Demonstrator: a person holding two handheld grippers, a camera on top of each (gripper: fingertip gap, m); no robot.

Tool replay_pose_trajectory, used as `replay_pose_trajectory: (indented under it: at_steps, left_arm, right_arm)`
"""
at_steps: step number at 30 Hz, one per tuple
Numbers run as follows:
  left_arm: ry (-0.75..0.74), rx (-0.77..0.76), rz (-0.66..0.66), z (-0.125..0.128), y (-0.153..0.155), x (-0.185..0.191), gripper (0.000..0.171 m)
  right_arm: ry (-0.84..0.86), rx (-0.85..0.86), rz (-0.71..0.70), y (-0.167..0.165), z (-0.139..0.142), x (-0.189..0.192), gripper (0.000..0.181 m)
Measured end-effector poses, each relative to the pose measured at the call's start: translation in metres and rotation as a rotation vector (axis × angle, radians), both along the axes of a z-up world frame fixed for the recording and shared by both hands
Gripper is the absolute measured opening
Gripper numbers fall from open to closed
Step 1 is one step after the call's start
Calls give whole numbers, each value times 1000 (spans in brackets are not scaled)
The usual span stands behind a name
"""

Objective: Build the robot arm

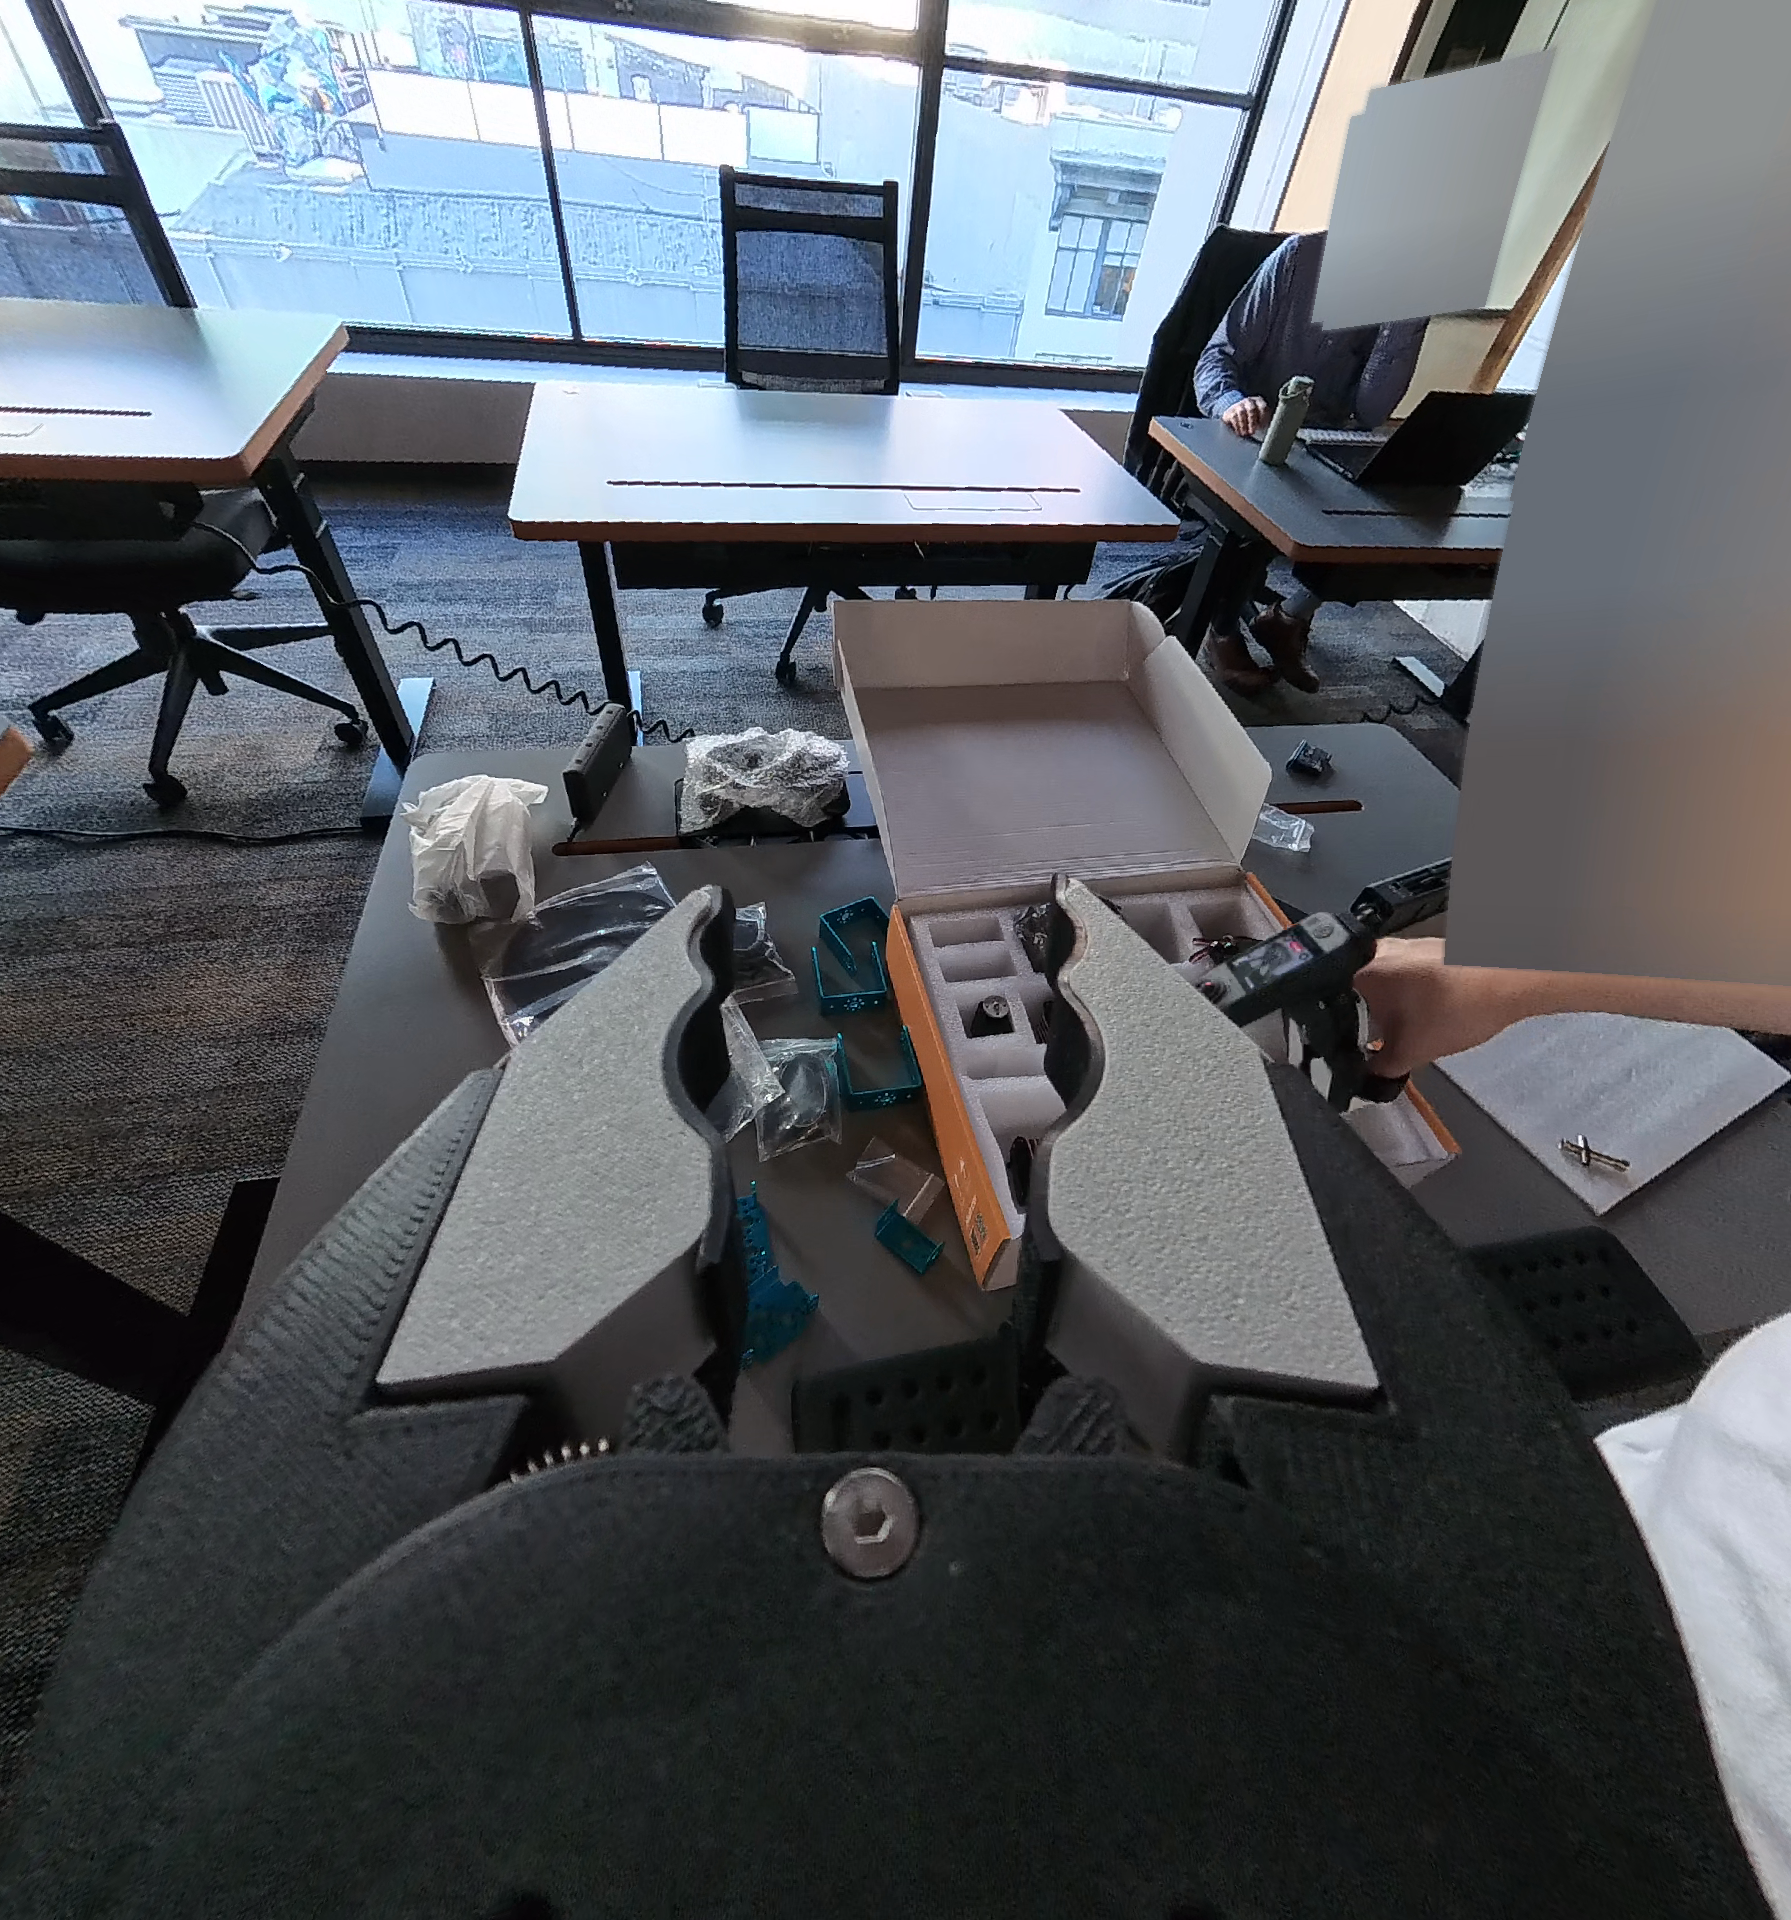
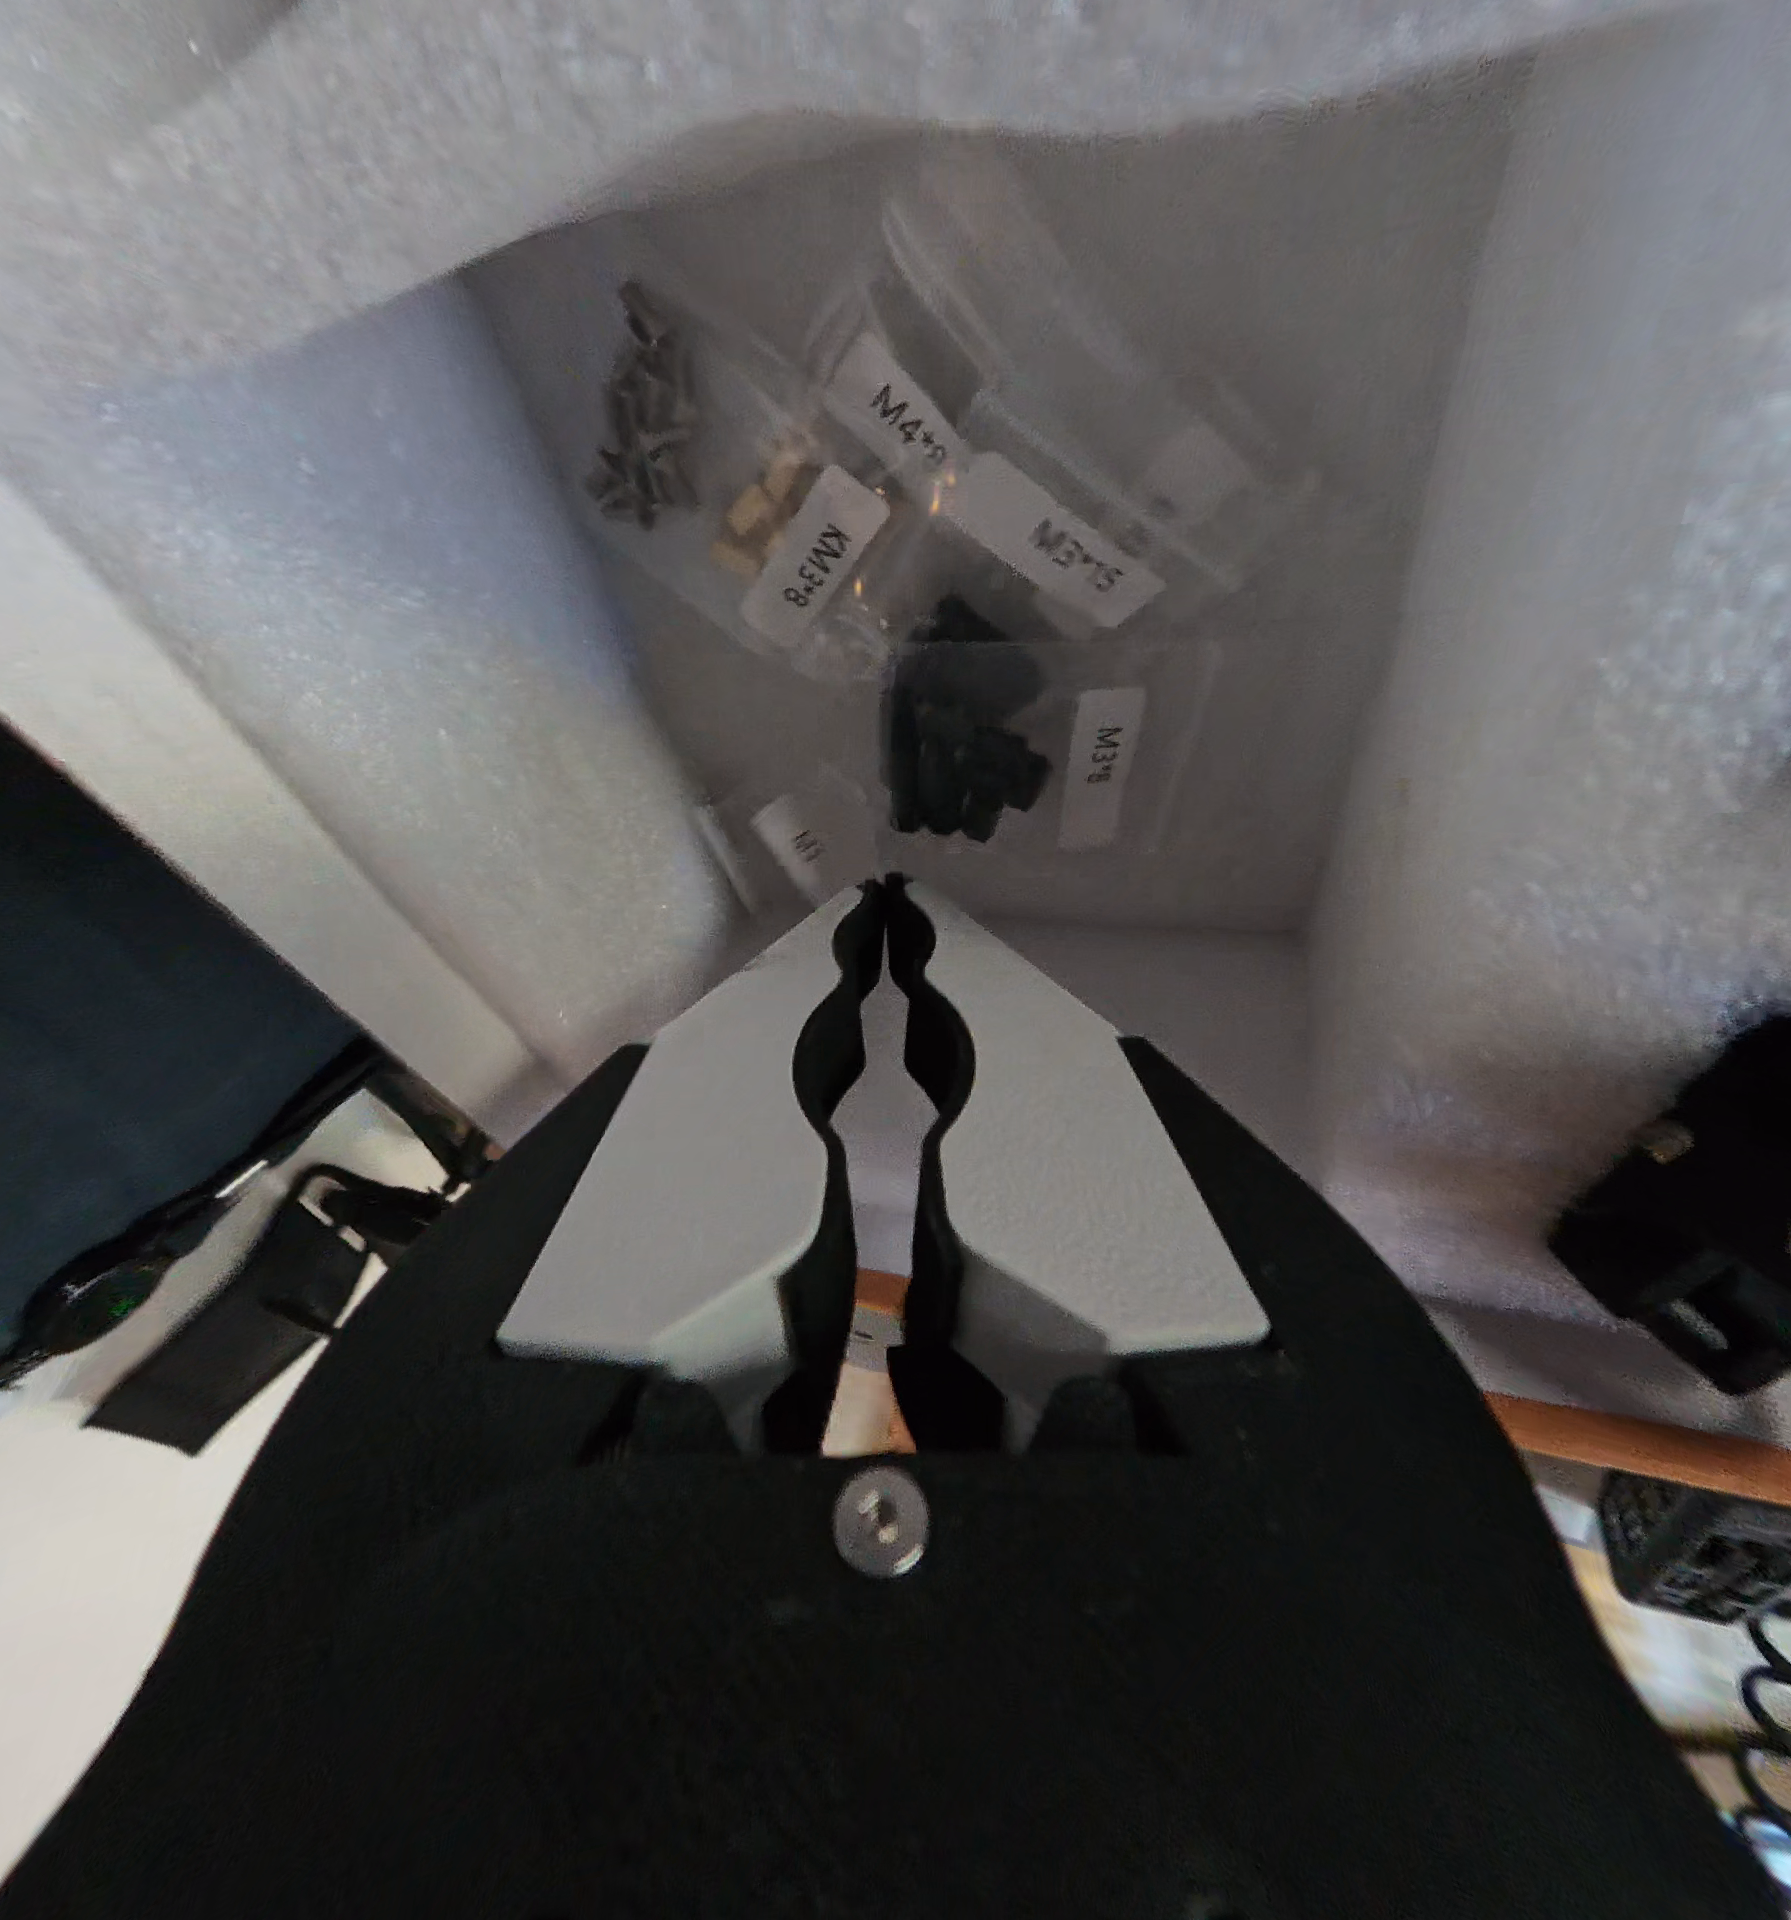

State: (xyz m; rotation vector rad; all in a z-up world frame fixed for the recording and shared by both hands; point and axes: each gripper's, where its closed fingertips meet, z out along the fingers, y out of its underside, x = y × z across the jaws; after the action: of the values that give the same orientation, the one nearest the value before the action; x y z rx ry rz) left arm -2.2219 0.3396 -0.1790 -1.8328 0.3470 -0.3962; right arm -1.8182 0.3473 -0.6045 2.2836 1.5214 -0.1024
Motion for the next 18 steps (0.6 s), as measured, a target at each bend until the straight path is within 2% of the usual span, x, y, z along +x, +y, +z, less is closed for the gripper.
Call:
replay_pose_trajectory:
  at_steps: [8,11,14,16,18]
  left_arm:
    - [11,-13,-19,-1,-1,10,59]
    - [18,-36,-49,-10,0,19,59]
    - [83,-113,-184,-47,-2,52,60]
    - [90,-176,-312,-85,-3,90,58]
    - [27,-235,-454,-124,0,139,54]
  right_arm:
    - [120,1,-81,17,29,-6,0]
    - [171,8,-100,23,42,-11,0]
    - [233,13,-118,26,54,-19,0]
    - [263,26,-119,28,59,-22,0]
    - [280,37,-107,27,62,-23,0]
